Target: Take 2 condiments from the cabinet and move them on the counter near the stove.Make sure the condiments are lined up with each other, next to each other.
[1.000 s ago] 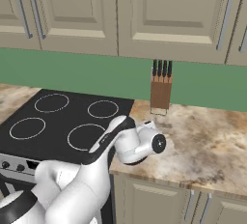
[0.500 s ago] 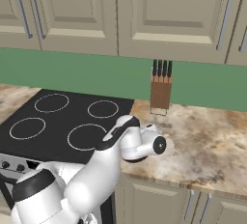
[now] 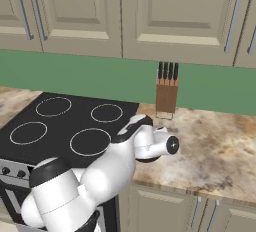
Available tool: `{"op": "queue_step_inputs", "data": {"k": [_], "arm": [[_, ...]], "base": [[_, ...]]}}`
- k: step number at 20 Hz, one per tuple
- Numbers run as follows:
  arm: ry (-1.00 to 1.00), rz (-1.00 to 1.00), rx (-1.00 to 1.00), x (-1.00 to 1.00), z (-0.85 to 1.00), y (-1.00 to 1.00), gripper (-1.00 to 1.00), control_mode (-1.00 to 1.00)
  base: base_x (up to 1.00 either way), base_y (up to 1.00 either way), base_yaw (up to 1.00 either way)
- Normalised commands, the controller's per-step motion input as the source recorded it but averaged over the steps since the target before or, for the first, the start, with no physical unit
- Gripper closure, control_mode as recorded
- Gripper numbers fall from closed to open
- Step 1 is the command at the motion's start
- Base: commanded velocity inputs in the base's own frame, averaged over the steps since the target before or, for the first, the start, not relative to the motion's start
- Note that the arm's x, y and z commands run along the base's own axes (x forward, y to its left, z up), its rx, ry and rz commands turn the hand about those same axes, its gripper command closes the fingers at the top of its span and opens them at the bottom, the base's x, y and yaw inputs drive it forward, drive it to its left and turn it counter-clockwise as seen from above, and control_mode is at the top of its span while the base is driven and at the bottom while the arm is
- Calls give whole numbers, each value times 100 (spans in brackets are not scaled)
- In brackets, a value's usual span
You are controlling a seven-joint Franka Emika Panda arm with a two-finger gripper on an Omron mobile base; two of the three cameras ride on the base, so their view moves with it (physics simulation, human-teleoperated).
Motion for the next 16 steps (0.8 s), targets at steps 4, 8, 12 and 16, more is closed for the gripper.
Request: {"op": "queue_step_inputs", "data": {"k": [4,8,12,16], "arm": [[0,0,0,-3,-32,-1,100,-100],[0,0,0,-25,-45,3,100,-100],[-1,1,0,-46,-33,17,100,-100],[-7,4,0,-82,-5,15,-100,-100]], "base": [[0,0,0],[0,0,0],[0,0,0],[0,0,0]]}}
